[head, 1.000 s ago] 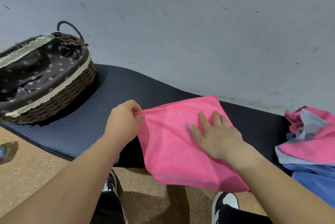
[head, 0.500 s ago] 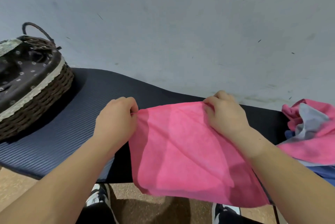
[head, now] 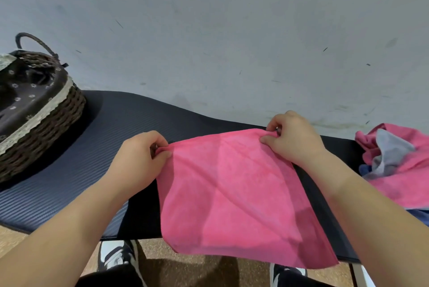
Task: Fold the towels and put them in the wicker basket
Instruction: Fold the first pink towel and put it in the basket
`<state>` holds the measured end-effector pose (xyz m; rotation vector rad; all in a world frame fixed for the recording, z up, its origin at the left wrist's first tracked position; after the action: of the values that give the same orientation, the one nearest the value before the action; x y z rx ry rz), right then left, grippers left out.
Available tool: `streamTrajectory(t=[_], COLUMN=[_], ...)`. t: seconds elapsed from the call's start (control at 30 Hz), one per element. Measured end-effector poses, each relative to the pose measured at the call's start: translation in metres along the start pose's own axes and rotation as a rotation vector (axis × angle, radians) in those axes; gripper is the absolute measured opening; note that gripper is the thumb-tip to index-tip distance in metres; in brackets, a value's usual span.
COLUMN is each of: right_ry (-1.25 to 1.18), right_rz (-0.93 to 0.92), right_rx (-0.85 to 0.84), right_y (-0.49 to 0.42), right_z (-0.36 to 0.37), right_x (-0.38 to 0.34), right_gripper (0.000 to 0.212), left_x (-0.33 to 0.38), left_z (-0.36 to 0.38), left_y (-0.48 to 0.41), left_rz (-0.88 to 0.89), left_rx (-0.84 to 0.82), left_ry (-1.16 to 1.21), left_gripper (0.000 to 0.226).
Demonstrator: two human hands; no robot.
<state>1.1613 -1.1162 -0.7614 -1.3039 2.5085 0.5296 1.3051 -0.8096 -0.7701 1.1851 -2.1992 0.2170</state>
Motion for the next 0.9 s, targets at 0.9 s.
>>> streamTrajectory(t=[0.9], right_ry=[-0.212], right_rz=[0.090], right_rx=[0.047], right_y=[-0.016], right_z=[0.019], right_x=[0.014], right_gripper=[0.015], left_x=[-0.001], left_z=[0.004], left_y=[-0.014], left_rz=[-0.189], left_rx=[-0.075], left_ry=[-0.044], left_gripper=[0.024])
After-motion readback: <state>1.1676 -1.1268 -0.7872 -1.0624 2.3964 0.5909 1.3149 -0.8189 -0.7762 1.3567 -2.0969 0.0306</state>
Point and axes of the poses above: each hand's wrist, its own y-axis away from the middle knuckle, its own z-axis out of the palm, x = y × z, the point moved 2 cm from there along -y, towards the middle knuckle, and after that the axes turned 9 degrees about -x, right-handed, at the moved point
